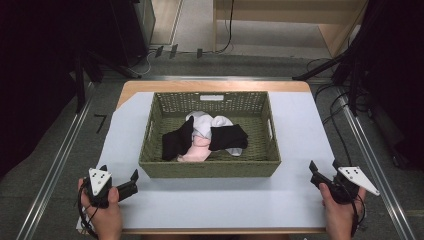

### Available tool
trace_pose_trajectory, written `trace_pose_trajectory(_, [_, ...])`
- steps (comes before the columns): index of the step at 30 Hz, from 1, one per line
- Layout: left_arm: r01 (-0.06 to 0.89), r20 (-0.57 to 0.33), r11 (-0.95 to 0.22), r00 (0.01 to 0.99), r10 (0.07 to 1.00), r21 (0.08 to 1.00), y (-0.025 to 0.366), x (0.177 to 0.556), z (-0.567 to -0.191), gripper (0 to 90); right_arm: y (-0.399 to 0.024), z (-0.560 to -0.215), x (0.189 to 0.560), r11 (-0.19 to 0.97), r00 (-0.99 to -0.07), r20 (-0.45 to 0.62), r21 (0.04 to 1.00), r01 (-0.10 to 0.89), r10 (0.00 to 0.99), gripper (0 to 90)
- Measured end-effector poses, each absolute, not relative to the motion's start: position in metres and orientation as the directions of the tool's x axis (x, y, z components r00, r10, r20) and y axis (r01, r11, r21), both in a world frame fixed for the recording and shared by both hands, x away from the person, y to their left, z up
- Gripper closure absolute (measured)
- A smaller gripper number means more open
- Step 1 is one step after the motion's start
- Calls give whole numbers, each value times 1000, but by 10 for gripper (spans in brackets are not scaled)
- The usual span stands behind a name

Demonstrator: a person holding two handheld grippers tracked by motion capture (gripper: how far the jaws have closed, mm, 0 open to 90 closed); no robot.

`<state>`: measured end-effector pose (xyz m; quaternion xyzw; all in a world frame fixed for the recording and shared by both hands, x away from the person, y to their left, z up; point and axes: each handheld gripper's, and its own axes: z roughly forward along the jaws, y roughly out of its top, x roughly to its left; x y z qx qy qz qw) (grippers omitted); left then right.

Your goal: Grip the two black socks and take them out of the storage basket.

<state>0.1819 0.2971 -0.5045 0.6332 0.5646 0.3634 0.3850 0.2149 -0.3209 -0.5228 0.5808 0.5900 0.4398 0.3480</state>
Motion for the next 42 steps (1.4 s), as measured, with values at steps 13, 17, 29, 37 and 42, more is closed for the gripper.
trace_pose_trajectory(13, [425,57,-106,126,990,899,294,181,-504,1,-288,-464,218,-52,-159,126,913,404,979,222])
trace_pose_trajectory(17, [426,54,-102,123,991,899,294,181,-504,1,-272,-440,224,-47,-208,139,918,394,968,211])
trace_pose_trajectory(29, [429,60,-112,132,989,896,293,181,-504,1,-220,-404,251,0,-285,116,926,377,952,242])
trace_pose_trajectory(37, [429,69,-122,138,988,895,293,181,-504,1,-180,-406,273,36,-310,99,914,404,945,263])
trace_pose_trajectory(42, [431,68,-121,138,988,894,293,181,-504,1,-159,-405,287,71,-328,72,911,405,942,299])
